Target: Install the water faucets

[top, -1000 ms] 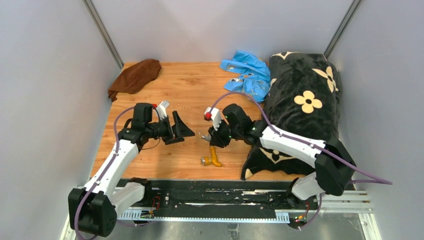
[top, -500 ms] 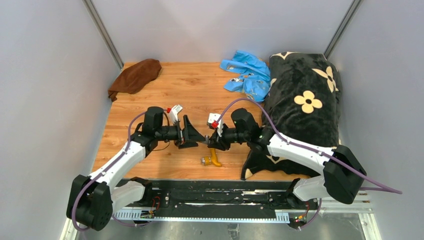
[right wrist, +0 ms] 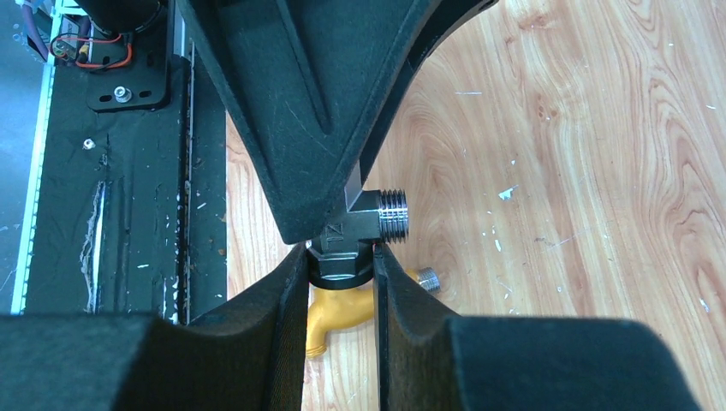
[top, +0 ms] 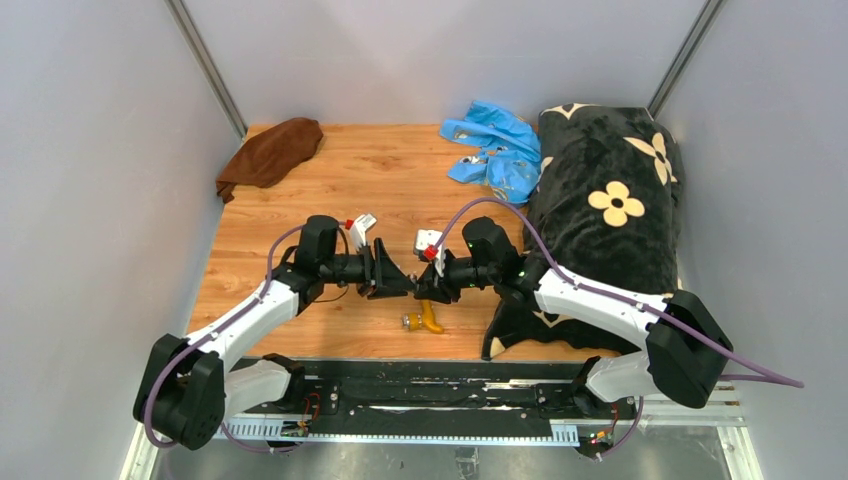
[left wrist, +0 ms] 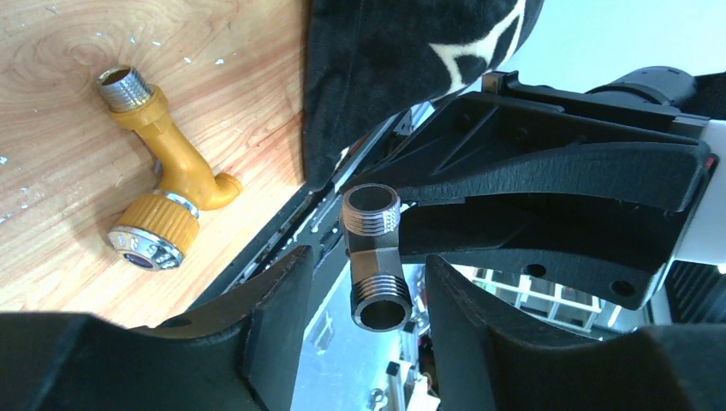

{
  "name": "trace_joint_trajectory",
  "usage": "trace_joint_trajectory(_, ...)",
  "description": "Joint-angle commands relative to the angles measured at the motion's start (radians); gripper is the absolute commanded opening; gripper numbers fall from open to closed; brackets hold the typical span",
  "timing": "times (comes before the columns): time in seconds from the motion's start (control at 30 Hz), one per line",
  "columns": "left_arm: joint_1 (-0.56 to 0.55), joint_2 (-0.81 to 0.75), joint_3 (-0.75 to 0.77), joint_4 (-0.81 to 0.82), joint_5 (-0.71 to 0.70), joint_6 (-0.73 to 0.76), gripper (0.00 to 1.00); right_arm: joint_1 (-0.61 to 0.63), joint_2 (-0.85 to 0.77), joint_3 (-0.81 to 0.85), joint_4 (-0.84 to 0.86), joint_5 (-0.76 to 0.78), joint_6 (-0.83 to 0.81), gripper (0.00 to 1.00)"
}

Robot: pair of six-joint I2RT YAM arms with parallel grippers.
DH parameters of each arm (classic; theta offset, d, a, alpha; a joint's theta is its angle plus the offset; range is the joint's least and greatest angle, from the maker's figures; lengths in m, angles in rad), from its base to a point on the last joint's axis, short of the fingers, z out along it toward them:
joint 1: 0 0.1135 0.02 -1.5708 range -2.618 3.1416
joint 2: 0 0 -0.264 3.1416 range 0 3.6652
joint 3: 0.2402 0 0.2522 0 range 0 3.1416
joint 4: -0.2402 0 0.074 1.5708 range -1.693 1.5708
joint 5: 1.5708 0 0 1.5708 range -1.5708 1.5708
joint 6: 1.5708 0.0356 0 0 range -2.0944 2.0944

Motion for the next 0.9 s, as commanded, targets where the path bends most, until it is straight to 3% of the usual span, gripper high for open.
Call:
trace_joint_trajectory(0.0,-0.02,0.012,0.019,0.029,-0.006,0.004,0.53,-0.002,-0.015,0.004,0.012,-0.033,-0.025,0.01)
trace_joint_trajectory(0.23,-0.03,0.025,0.025,0.027,-0.032,-0.001,0.3,0.001,-0.012,0.008,-0.005,-0.033,-0.032,0.0)
trace_joint_trajectory(0.37,-0.029,0.021,0.044,-0.04,-0.086,0.03,0.01,0.001,-0.013,0.009,-0.013,0.011,-0.005,0.04)
trace_joint_trajectory(0.47,-0.03,0.006,0.129,-0.255,-0.217,0.16,0.0,0.0,-0.028,0.019,-0.051,0.135,0.075,0.3)
trace_joint_trajectory(0.6,-0.029,0.026,0.326,-0.581,-0.526,0.362,0.0,-0.01,-0.103,-0.011,-0.114,0.302,0.155,0.67)
trace_joint_trajectory(0.7,-0.031,0.118,0.462,-0.674,-0.715,0.46,0.0,-0.038,-0.158,-0.013,-0.223,0.431,0.263,0.71)
trace_joint_trajectory(0.87,-0.036,0.318,0.59,-0.692,-1.015,0.528,0.0,-0.098,-0.205,-0.008,-0.371,0.491,0.372,0.74)
